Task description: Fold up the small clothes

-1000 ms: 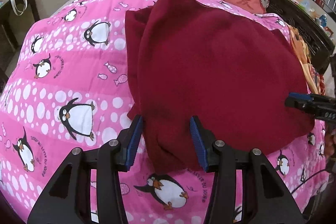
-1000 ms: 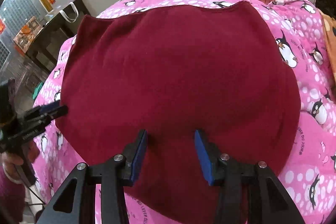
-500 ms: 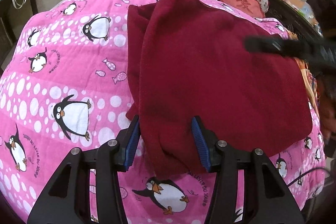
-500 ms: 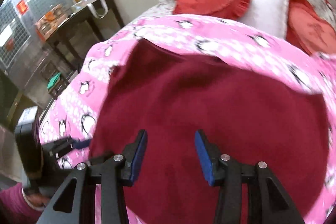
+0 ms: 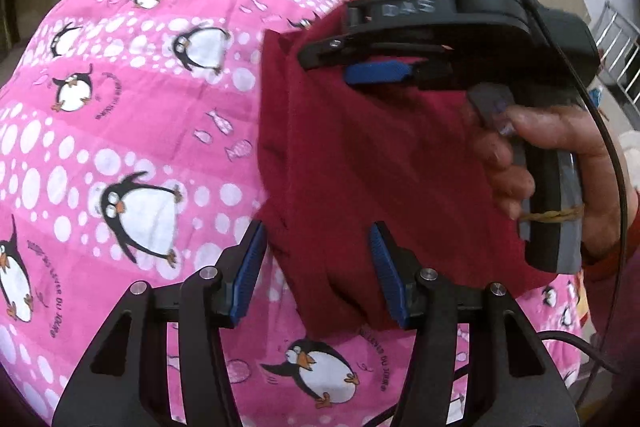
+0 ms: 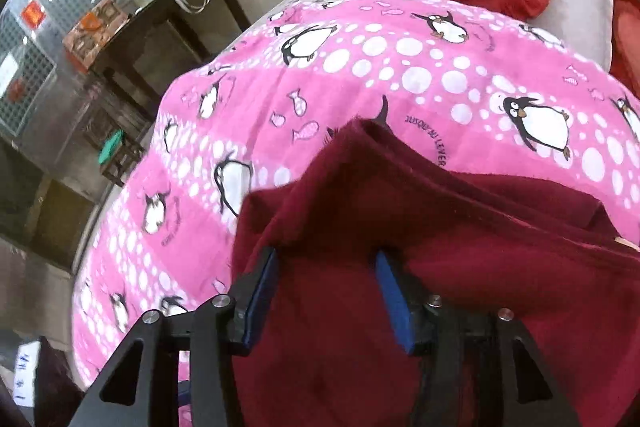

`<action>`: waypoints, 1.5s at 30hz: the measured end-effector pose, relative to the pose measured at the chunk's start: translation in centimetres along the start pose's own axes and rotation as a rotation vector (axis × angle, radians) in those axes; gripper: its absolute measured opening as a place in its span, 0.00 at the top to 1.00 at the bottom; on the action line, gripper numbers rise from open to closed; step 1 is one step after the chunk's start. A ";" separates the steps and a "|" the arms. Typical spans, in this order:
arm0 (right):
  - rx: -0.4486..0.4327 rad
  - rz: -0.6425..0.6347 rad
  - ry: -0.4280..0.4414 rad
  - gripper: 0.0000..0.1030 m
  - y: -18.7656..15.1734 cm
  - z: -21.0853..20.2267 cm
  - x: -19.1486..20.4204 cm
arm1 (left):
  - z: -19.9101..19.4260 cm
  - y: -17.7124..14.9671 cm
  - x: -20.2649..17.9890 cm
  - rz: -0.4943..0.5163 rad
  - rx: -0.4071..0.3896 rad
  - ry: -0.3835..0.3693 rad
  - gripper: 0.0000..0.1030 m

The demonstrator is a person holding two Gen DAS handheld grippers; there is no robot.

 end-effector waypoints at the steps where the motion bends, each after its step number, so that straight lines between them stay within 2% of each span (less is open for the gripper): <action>1: -0.001 0.003 0.019 0.42 0.0 -0.1 0.1 | -0.2 0.2 0.2 -0.002 -0.009 0.004 0.48; 5: 0.003 0.012 0.039 0.41 0.0 -0.2 -0.1 | -0.3 0.7 0.4 -0.005 -0.017 0.017 0.48; 12: -0.039 -0.005 0.056 0.41 0.1 -2.6 1.1 | -0.3 0.7 0.6 -0.005 -0.014 0.044 0.48; 18: 0.007 -0.036 -0.023 0.41 -0.7 -1.0 1.1 | 0.0 0.8 1.3 -0.030 -0.008 0.063 0.48; 24: 0.002 0.007 0.015 0.40 -1.5 -1.0 0.2 | -0.7 1.3 2.0 -0.014 -0.026 0.157 0.45; 34: 0.014 0.021 0.020 0.35 -1.9 -0.6 -0.3 | -0.9 1.1 1.7 0.020 -0.033 0.227 0.45; 45: 0.024 0.003 0.007 0.30 -1.8 -0.2 0.2 | -0.8 0.9 2.1 -0.019 -0.022 0.203 0.45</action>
Point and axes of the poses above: each gripper's, at about its wrist camera, not at the fingertips, and z roughly the way its jaws point, x to its left, y to its top, the point moved 6 cm from there along z, roughly the way its jaws point, and after that the axes turned 7 degrees about -y, right-handed, at the moved point
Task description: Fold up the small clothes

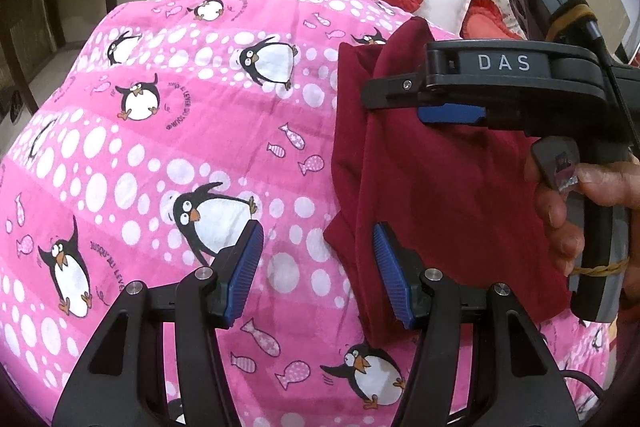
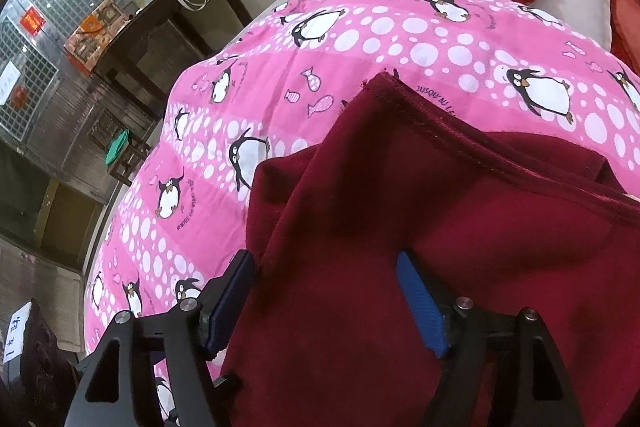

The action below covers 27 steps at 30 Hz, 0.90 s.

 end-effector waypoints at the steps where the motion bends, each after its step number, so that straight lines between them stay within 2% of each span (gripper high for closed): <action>1: 0.001 0.000 0.000 0.29 0.0 0.0 0.0 | 0.0 0.0 0.0 0.002 0.000 0.002 0.45; 16: 0.016 0.005 -0.008 0.27 0.3 0.3 0.2 | 0.4 -0.1 0.0 0.005 0.003 0.004 0.45; 21: 0.041 0.059 -0.003 0.25 1.7 0.3 0.7 | 0.6 -0.2 0.0 0.004 0.000 0.010 0.43; 27: 0.058 0.026 -0.131 0.21 2.7 1.2 2.1 | 0.7 -0.3 -0.1 0.000 -0.006 0.024 0.42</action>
Point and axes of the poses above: each gripper's, at about its wrist camera, not at the fingertips, and z roughly the way its jaws point, x to its left, y to its top, the point moved 6 cm from there along z, roughly the way its jaws point, and after that the axes turned 7 degrees about -y, right-handed, at the moved point
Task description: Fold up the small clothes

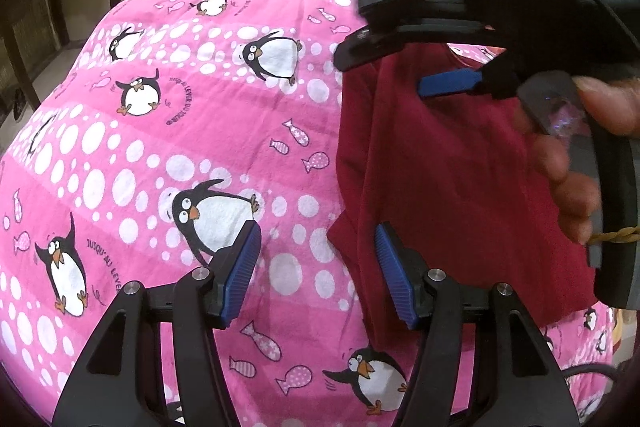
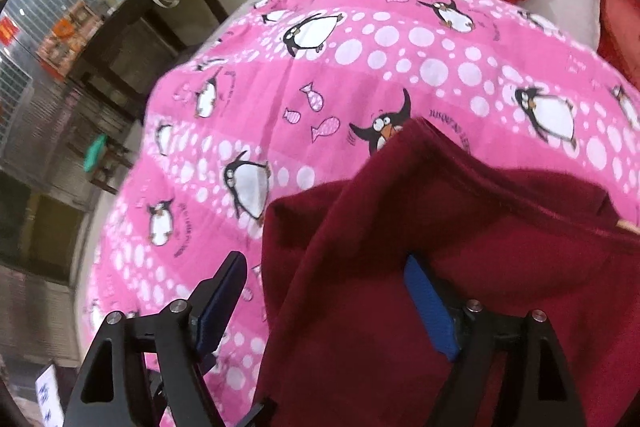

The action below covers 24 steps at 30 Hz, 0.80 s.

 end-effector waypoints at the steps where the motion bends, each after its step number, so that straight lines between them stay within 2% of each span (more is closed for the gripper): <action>1: 0.005 -0.019 -0.028 0.18 0.0 0.3 0.4 | 0.0 -0.1 0.0 0.001 -0.002 0.001 0.42; 8: 0.014 -0.143 -0.175 0.11 -0.3 1.6 2.1 | 0.0 -0.4 0.2 -0.031 -0.011 -0.015 0.42; 16: 0.024 -0.163 -0.221 0.05 -0.5 2.4 2.6 | -0.1 -0.9 0.2 -0.068 -0.017 -0.032 0.42; 19: 0.026 -0.178 -0.247 0.03 -0.4 2.8 2.8 | 0.0 -0.9 0.7 -0.083 -0.022 -0.031 0.36; 24: 0.012 -0.185 -0.284 0.03 -0.7 3.0 3.0 | 0.0 -1.4 1.3 -0.105 -0.026 -0.047 0.34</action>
Point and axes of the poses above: each gripper's, at about its wrist camera, not at the fingertips, and z roughly the way its jaws point, x to its left, y to its top, the point moved 6 cm from there along z, roughly the way its jaws point, and after that the axes turned 7 degrees about -y, right-handed, at the moved point
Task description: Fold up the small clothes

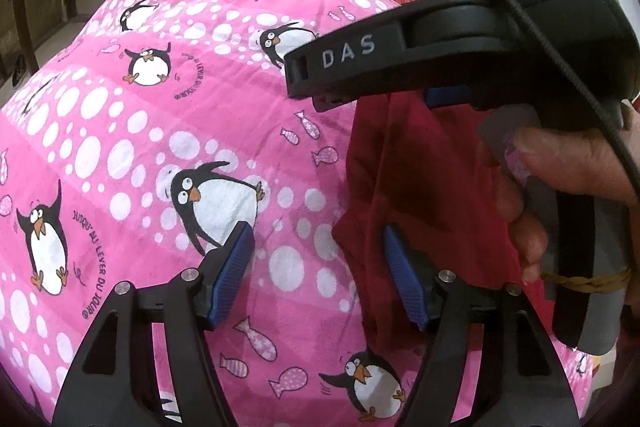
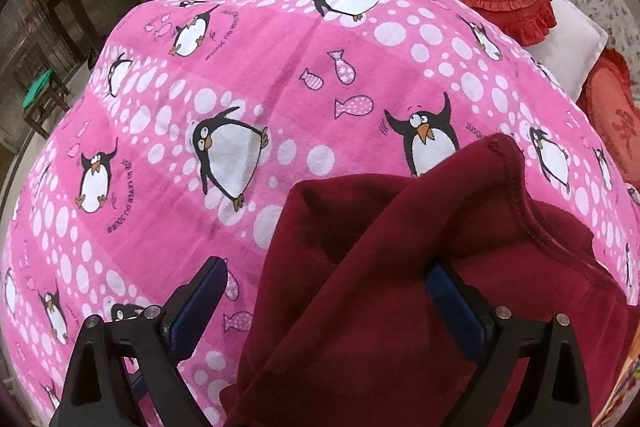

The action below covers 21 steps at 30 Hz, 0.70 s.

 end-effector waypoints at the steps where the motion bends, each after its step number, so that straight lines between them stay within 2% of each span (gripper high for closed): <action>1: -0.002 -0.005 -0.007 0.03 -0.1 0.0 0.1 | 0.0 -0.1 0.1 0.002 -0.001 0.001 0.34; 21: -0.025 -0.056 -0.047 0.03 -0.6 0.1 0.8 | 0.3 0.1 0.2 0.001 -0.004 0.002 0.33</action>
Point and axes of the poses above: each gripper's, at about its wrist camera, not at the fingertips, and z roughly the way its jaws point, x to its left, y to its top, the point moved 6 cm from there along z, roughly the way its jaws point, and after that the axes turned 7 degrees about -y, right-handed, at the moved point
